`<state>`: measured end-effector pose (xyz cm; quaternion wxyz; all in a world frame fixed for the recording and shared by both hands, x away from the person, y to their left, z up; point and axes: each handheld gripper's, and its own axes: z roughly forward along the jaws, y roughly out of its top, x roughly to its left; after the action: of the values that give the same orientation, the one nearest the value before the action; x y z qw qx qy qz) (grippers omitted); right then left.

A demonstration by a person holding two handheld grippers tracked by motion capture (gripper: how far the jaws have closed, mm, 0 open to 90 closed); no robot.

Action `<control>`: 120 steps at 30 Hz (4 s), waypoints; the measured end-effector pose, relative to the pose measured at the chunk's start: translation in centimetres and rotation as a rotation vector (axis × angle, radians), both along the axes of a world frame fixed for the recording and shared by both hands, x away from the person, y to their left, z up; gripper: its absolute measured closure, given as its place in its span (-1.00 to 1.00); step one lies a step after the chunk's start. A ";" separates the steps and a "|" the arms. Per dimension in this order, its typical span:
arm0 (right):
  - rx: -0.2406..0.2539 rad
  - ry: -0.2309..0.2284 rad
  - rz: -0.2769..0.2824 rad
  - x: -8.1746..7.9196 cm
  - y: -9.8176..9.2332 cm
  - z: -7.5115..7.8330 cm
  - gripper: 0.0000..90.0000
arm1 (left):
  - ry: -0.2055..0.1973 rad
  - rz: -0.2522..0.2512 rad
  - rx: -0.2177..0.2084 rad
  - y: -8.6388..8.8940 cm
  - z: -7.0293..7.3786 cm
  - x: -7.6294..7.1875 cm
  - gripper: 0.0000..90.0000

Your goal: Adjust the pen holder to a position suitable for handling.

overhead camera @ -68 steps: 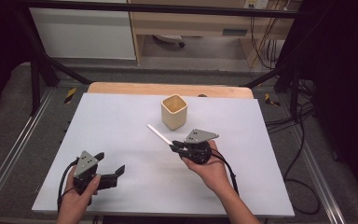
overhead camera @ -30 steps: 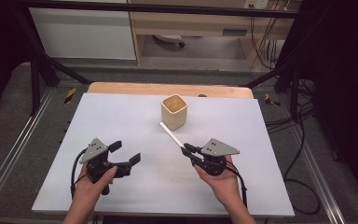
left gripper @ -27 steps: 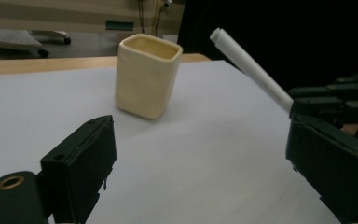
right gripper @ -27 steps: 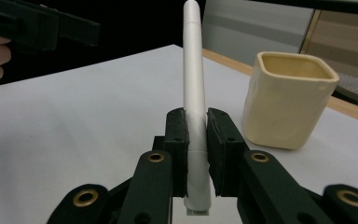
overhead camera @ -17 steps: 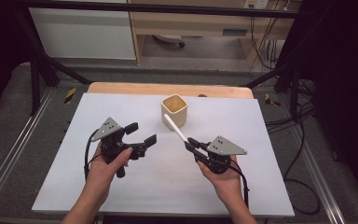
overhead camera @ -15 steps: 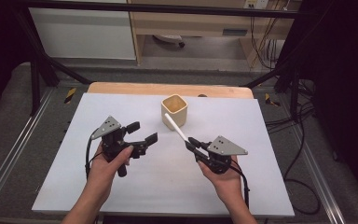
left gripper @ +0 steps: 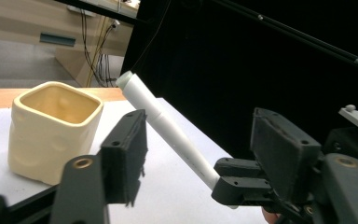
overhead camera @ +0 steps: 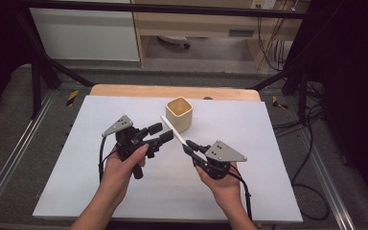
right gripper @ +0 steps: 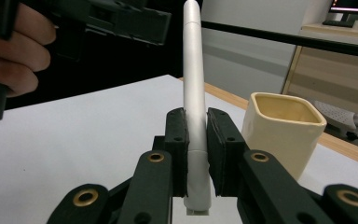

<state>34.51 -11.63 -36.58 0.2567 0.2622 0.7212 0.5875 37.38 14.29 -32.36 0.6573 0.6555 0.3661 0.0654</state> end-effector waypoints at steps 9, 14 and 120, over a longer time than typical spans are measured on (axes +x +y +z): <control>0.006 0.014 0.023 -0.1 1.0 -0.4 0.75 | 0.037 -0.001 -0.053 -0.5 -0.1 0.7 0.17; 0.053 0.026 -0.004 0.4 0.7 -0.1 0.75 | 0.033 0.008 -0.047 -0.4 -0.2 0.6 0.22; -0.067 0.340 -0.220 -1.2 -7.1 -6.3 -0.92 | -0.182 0.144 0.229 -4.1 6.0 9.9 0.75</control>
<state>33.34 -18.74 -42.83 0.2028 0.4262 0.7402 0.4790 47.23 10.24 -26.32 0.6023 0.6896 0.3414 0.2126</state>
